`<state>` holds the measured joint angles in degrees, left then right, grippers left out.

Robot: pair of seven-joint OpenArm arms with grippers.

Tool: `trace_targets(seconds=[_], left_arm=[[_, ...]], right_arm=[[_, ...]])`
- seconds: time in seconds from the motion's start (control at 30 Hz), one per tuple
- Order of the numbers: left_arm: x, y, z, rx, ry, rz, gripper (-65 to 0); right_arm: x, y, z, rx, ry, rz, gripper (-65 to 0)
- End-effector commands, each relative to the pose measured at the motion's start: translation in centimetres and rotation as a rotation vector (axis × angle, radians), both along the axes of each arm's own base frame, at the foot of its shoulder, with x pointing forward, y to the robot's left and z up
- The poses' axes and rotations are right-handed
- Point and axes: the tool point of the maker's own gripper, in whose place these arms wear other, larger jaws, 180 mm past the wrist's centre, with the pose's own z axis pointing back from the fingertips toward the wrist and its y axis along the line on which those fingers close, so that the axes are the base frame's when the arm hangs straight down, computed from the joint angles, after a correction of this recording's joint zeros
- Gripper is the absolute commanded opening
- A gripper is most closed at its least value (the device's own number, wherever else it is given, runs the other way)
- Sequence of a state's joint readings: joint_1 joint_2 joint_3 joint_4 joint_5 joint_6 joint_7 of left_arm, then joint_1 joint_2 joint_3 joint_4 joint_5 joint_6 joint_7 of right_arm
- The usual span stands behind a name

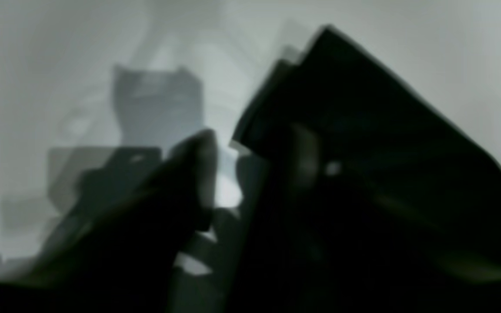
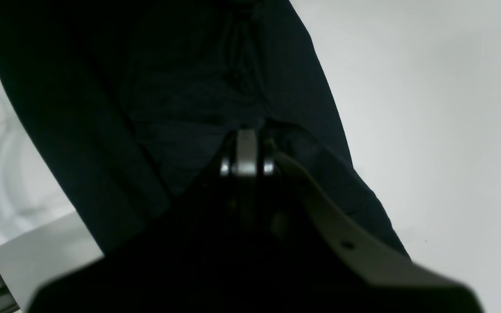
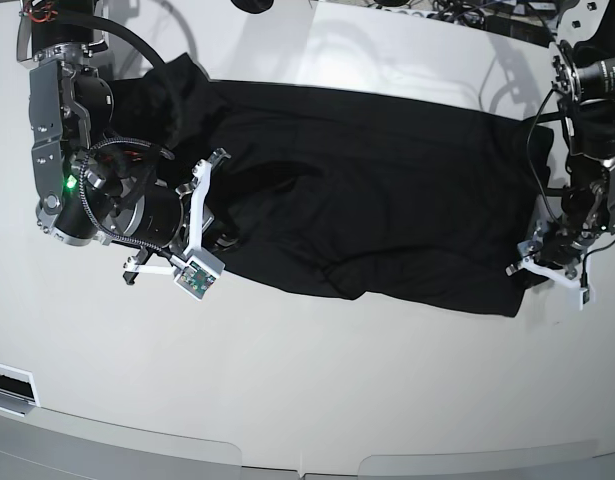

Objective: Layout the t-shirt on the table in an organized manner, then fold the t-shirt properly
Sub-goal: 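Grasp the hem corner with the left gripper and drag it outward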

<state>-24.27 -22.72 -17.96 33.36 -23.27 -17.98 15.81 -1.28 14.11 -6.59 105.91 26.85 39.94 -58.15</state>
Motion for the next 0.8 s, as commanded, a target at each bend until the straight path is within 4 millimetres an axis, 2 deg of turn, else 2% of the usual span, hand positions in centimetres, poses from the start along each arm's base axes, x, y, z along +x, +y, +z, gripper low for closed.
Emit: trace_targets(seconds=[0.0,0.03,0.33,0.57,0.63,0.7,0.77], left_arm=[[1.6,1.1,2.3,0.016,-0.073,0.022,-59.4],[1.6,1.2,2.4,0.015,-0.076,0.027,-65.0],[2.8,0.2,3.6,-0.023,-0.103,-0.011,-65.0],[4.0,-4.1,6.8,-0.107,-0.167,-0.239,-65.0],[4.2,-4.8,7.6,-0.127,-0.17,-0.269,-65.0],[4.4,-5.0,8.2,-0.117,-0.175,-0.284,-65.0],[4.5,-4.3,8.3,-0.092,-0.176,-0.26,-65.0]], right_arm=[[0.7,0.1,1.3,0.021,-0.041,0.003,-65.0],[0.8,0.1,1.3,0.02,-0.041,0.003,-65.0],[0.8,0.1,1.3,0.022,-0.041,0.003,-65.0],[0.8,0.1,1.3,0.023,-0.043,0.003,-65.0],[0.8,0.2,1.3,0.024,-0.044,0.003,-65.0],[0.8,0.2,1.3,0.024,-0.044,0.003,-65.0],[0.8,0.1,1.3,0.023,-0.044,0.003,-65.0]])
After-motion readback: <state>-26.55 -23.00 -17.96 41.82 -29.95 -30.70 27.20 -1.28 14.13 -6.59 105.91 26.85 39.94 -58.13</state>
